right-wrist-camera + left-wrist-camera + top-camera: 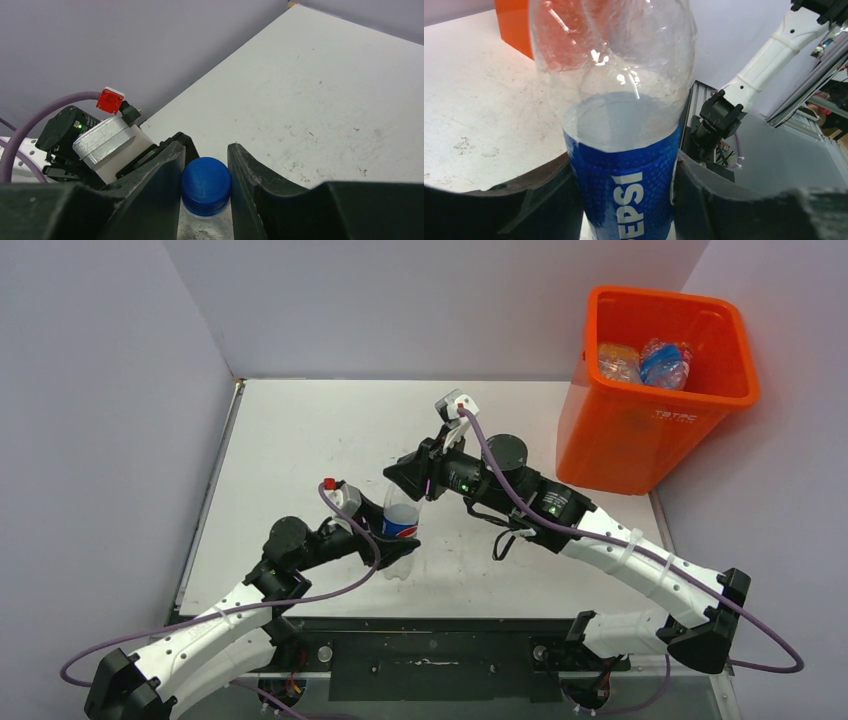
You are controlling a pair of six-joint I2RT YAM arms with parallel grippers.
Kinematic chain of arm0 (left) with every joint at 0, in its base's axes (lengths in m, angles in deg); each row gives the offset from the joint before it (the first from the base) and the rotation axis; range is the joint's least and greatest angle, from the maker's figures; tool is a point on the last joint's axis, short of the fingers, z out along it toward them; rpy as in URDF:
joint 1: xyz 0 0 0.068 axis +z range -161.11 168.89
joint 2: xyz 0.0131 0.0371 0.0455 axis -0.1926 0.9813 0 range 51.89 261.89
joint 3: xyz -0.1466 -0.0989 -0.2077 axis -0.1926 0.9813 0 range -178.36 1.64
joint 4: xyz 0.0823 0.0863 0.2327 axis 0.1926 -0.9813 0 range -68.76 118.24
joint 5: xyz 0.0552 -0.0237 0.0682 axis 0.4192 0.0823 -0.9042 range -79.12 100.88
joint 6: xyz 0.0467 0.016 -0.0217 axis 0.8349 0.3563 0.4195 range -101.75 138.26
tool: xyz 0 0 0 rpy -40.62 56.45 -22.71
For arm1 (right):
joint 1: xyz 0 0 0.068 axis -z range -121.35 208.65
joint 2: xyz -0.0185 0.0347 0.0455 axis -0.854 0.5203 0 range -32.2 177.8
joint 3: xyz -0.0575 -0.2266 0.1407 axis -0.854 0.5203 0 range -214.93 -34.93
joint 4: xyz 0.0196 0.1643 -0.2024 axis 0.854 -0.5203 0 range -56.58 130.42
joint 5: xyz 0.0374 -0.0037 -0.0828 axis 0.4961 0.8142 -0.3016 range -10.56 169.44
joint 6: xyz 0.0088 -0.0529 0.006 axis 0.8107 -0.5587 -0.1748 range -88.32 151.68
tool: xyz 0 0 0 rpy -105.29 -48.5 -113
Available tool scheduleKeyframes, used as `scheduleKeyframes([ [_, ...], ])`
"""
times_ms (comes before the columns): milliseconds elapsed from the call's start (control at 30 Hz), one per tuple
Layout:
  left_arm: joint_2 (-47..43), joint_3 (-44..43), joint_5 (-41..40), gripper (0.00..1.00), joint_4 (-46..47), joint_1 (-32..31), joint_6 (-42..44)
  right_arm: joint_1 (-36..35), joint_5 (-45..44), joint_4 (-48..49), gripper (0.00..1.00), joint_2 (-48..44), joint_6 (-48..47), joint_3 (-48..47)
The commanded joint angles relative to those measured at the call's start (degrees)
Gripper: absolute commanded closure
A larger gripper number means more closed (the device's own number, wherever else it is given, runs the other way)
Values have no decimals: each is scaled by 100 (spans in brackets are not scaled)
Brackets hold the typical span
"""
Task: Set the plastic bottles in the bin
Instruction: Place the plastic bottle in the trash bin.
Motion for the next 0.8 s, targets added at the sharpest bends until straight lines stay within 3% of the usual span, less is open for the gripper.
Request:
scheduleKeyframes([
  [0,-234,-141,-245,35,602,7,50,65,-276,-341,95,-336,-228,-172],
  [133,-453,-20,-525,1,732,7,-33,70,-859,-873,95,-507,-661,-919],
  [267,-652,59,-933,4,685,6,-60,64,-1874,-1231,95,-639,-1168,-1746],
  [367,-766,83,-1270,4,584,10,-41,68,-2791,-840,95,-915,-1650,-2008],
  [467,-858,105,-1496,4,519,9,5,71,-3426,710,95,-1491,-2404,-1759],
  [567,-846,108,-1596,4,509,7,34,67,-3968,2905,95,-1884,-3781,-1100],
  [767,-688,31,-1567,4,540,9,-34,67,-4769,6021,95,-846,-7046,-1488],
])
